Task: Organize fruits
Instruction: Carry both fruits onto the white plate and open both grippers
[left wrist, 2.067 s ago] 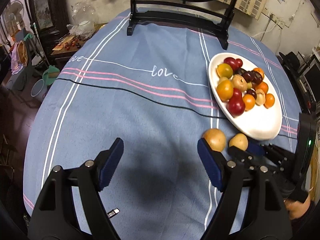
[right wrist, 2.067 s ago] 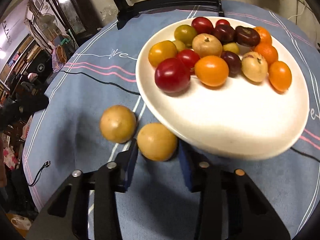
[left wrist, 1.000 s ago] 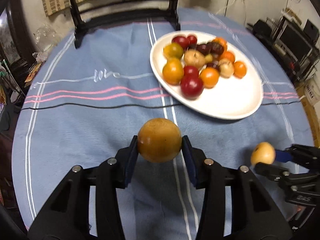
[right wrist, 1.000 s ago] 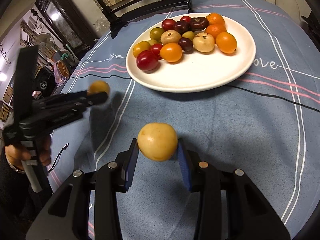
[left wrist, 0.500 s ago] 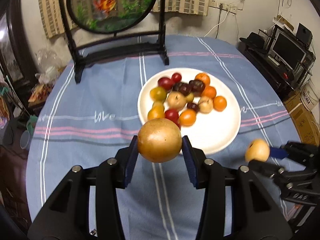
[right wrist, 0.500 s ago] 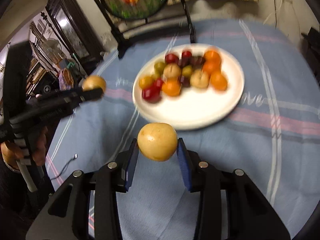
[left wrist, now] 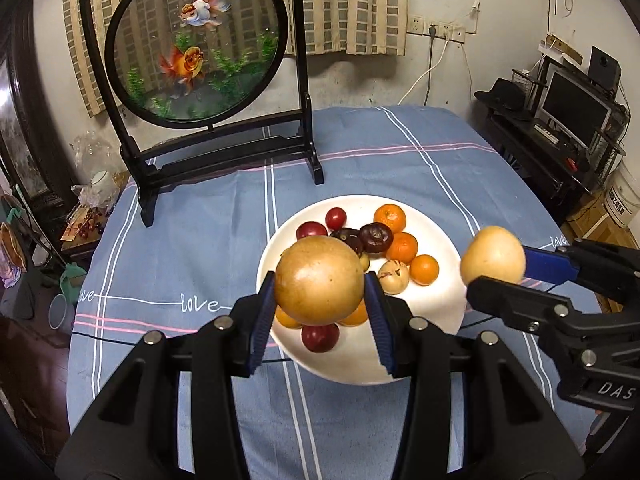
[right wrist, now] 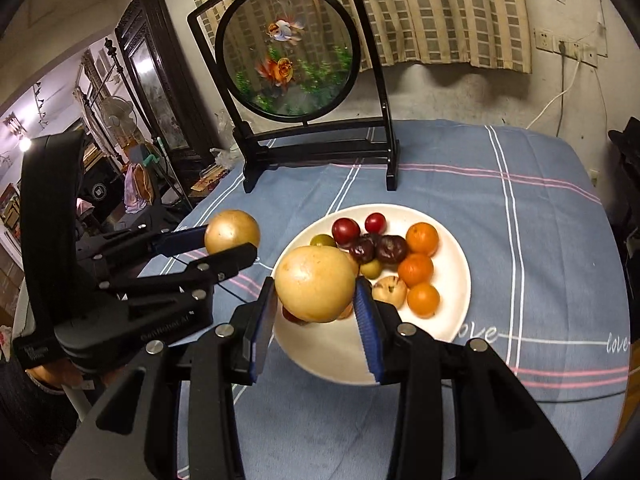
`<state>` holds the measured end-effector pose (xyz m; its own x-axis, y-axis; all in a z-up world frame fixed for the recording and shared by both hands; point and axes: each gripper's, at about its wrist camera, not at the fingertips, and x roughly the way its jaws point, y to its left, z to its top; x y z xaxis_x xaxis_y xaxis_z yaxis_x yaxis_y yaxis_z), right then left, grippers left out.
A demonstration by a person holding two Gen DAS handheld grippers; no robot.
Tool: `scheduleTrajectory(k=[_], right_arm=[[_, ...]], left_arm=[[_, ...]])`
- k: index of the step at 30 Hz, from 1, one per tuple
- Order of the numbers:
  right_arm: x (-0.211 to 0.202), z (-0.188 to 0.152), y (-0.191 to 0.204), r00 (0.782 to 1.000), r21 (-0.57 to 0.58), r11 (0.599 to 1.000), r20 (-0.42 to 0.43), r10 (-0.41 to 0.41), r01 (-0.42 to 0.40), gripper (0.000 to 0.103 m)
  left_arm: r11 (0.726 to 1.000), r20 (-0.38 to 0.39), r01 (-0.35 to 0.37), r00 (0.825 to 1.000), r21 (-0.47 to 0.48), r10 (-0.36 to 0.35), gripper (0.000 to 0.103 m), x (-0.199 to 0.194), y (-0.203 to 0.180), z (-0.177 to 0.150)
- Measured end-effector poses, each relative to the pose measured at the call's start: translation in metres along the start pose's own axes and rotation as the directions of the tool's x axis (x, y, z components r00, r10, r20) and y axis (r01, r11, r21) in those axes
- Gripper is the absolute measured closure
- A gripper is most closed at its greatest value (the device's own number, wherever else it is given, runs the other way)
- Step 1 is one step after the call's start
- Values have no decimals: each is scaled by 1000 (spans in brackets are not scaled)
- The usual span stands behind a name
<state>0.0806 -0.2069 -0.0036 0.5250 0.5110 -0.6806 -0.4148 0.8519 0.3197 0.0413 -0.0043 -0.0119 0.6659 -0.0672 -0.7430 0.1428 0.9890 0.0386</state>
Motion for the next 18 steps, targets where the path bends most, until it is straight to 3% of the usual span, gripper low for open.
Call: scheduleTrajectory(k=[18], right_arm=[[31, 15, -16, 999, 6, 1000, -43, 25, -24, 64]], left_arm=[[1000, -50, -24, 998, -13, 24, 59, 33, 5, 5]])
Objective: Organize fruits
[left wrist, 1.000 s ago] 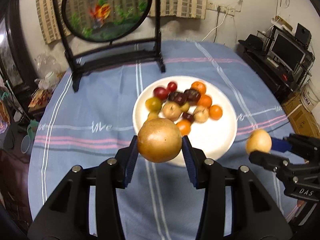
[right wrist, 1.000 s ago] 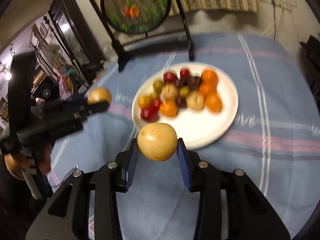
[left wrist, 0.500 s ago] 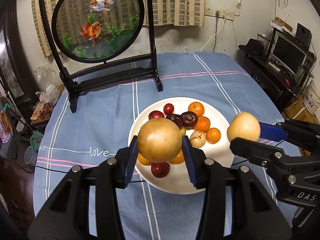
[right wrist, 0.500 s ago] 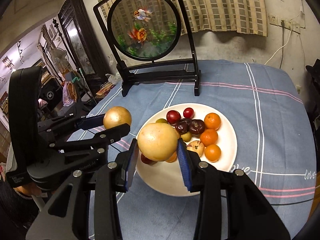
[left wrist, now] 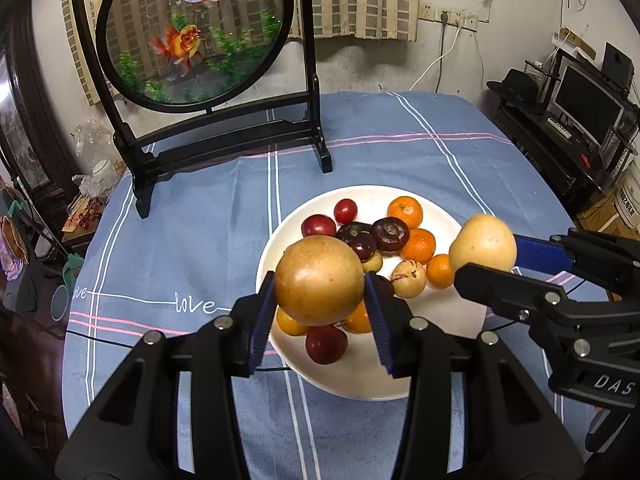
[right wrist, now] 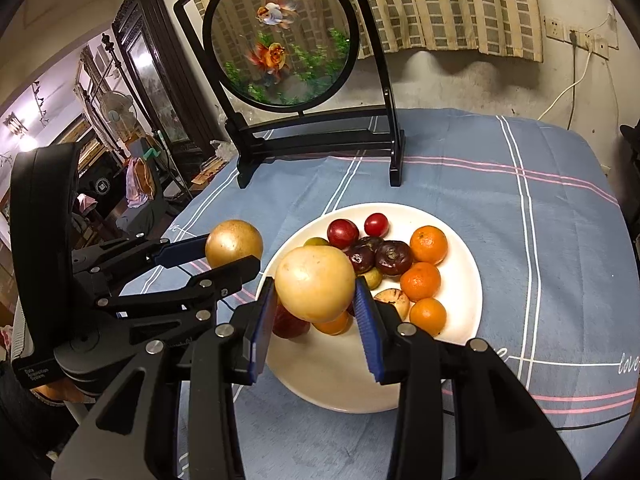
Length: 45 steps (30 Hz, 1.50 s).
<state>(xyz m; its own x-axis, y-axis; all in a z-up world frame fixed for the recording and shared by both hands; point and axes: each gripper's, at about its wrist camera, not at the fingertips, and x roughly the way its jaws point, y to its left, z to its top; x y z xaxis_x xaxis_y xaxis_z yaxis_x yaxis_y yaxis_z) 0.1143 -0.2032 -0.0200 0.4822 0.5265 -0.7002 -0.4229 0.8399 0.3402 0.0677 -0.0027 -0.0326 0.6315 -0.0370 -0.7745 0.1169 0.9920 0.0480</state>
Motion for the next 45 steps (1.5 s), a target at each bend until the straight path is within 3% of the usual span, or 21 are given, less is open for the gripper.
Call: scheduleTrajectory(k=[17, 29, 30, 31, 32, 33, 34, 35, 45], right_arm=[[18, 13, -9, 1000, -5, 1000, -18, -5, 5, 64], [46, 19, -21, 997, -23, 998, -55, -52, 50, 63], [50, 19, -22, 996, -27, 998, -61, -59, 58, 62], [55, 19, -23, 995, -33, 997, -73, -70, 67, 60], [61, 19, -24, 992, -40, 996, -91, -85, 82, 58], [67, 19, -24, 988, -51, 992, -104, -117, 112, 56], [69, 19, -25, 985, -58, 989, -102, -138, 133, 40], [68, 20, -26, 985, -55, 989, -92, -145, 141, 36], [52, 27, -20, 978, -84, 977, -48, -201, 197, 36]], left_arm=[[1000, -24, 8, 1000, -10, -8, 59, 16, 0, 4], [1000, -73, -10, 997, -12, 10, 57, 49, -1, 4], [1000, -80, -28, 996, -12, 27, 49, 55, -1, 3], [999, -78, -52, 996, -13, 51, 30, 58, 0, 2], [997, -66, -74, 995, -16, 73, 26, 59, 2, 1], [996, -59, -83, 995, -17, 82, 25, 61, 3, 0], [997, -64, -79, 995, -18, 78, 25, 62, 4, 1], [997, -68, -73, 995, -26, 71, 25, 63, 6, 0], [996, -52, -79, 996, -50, 76, 25, 49, 11, 0]])
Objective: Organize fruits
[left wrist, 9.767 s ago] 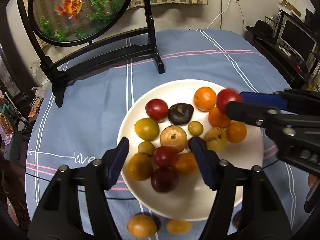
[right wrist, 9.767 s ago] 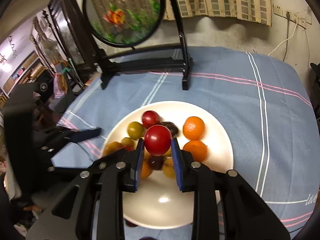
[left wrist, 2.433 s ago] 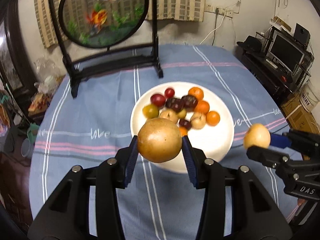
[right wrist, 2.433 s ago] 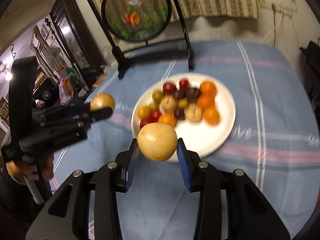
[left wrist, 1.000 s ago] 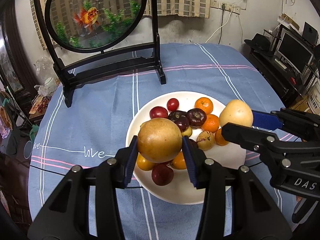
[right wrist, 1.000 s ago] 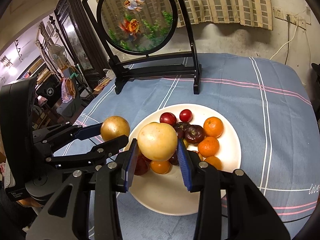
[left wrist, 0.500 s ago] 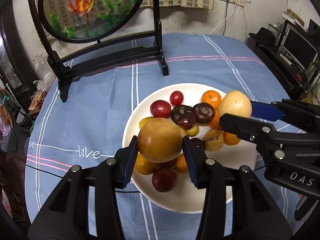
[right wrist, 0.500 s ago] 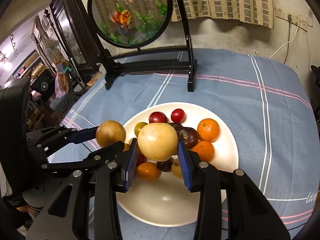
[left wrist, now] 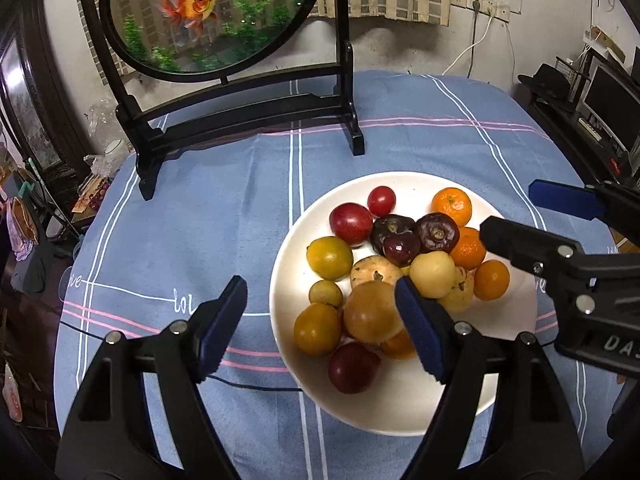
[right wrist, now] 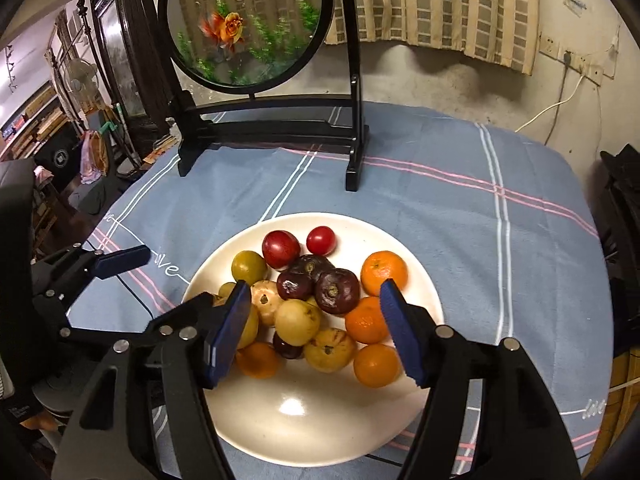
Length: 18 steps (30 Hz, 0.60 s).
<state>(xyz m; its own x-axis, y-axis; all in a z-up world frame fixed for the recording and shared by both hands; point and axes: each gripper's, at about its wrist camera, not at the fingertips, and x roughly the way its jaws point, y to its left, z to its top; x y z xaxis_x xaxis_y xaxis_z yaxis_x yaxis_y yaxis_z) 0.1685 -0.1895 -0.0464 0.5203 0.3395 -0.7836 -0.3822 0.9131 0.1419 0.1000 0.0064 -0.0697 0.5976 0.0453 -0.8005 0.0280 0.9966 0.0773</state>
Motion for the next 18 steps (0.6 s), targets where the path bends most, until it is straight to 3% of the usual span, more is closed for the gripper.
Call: scheduleTrajectory(k=[11, 18], right_arm=[[-44, -13, 11, 991, -36, 992, 61, -121, 123, 35], [-69, -32, 15, 989, -16, 991, 75, -130, 131, 35]], left_arm=[[1000, 27, -9, 1000, -26, 9, 25, -38, 6, -19], [999, 51, -12, 999, -33, 13, 24, -66, 10, -33]])
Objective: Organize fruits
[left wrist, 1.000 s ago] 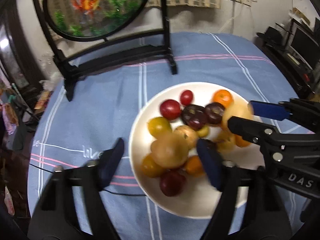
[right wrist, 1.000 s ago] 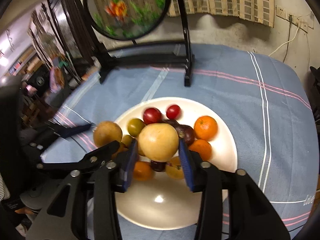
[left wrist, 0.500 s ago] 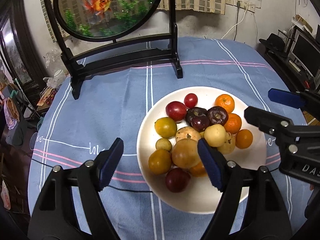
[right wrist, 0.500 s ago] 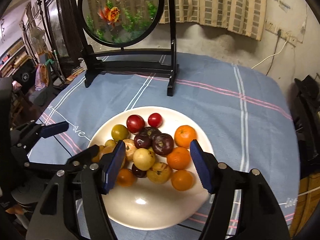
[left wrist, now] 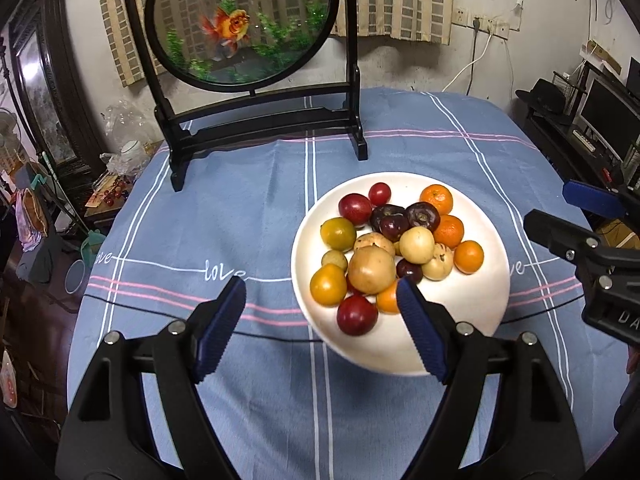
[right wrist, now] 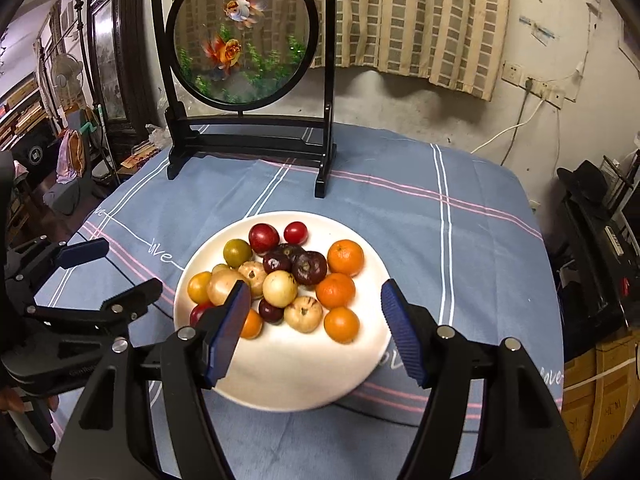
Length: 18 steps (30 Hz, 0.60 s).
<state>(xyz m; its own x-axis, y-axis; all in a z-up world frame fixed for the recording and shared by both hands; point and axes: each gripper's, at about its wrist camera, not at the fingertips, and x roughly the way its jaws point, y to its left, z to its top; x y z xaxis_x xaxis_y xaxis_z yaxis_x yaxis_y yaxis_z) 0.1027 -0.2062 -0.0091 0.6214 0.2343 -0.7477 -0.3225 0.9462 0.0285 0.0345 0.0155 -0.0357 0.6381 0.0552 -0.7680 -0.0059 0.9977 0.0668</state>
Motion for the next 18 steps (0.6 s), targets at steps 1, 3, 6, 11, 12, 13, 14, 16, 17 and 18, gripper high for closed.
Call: scheduleTrajectory(k=[1, 3, 6, 11, 12, 13, 14, 16, 17, 18], right_arm=[[-4, -2, 0, 1000, 4, 1000, 4, -1, 1, 35], [-13, -6, 0, 1000, 16, 1000, 13, -2, 2, 35], [-21, -10, 1, 1000, 25, 1000, 13, -2, 2, 34], [-28, -16, 3, 1000, 28, 1000, 12, -8, 8, 34], [-31, -17, 4, 1000, 30, 1000, 15, -9, 9, 34], [-32, -17, 4, 1000, 31, 999, 17, -10, 10, 34], [-34, -17, 4, 1000, 30, 999, 19, -16, 15, 34], [-36, -19, 5, 1000, 31, 999, 21, -15, 15, 34], [-37, -19, 6, 1000, 32, 999, 22, -13, 13, 34], [-38, -19, 6, 1000, 33, 999, 25, -14, 13, 34]], left_arm=[[1000, 3, -2, 1000, -3, 2, 24, -5, 1, -3], [1000, 8, -8, 1000, -8, 8, 24, -11, 4, -7], [1000, 15, -16, 1000, -21, 17, 23, -19, 10, -12], [998, 25, -27, 999, -49, 29, 23, -30, 21, -18], [998, 26, -29, 999, -52, 30, 23, -32, 23, -19], [998, 26, -31, 999, -56, 33, 23, -33, 24, -20], [998, 25, -35, 999, -61, 36, 23, -34, 26, -22], [997, 21, -36, 999, -69, 37, 23, -37, 29, -25], [997, 21, -36, 999, -70, 38, 23, -37, 30, -26], [997, 22, -38, 999, -71, 39, 23, -39, 30, -27]])
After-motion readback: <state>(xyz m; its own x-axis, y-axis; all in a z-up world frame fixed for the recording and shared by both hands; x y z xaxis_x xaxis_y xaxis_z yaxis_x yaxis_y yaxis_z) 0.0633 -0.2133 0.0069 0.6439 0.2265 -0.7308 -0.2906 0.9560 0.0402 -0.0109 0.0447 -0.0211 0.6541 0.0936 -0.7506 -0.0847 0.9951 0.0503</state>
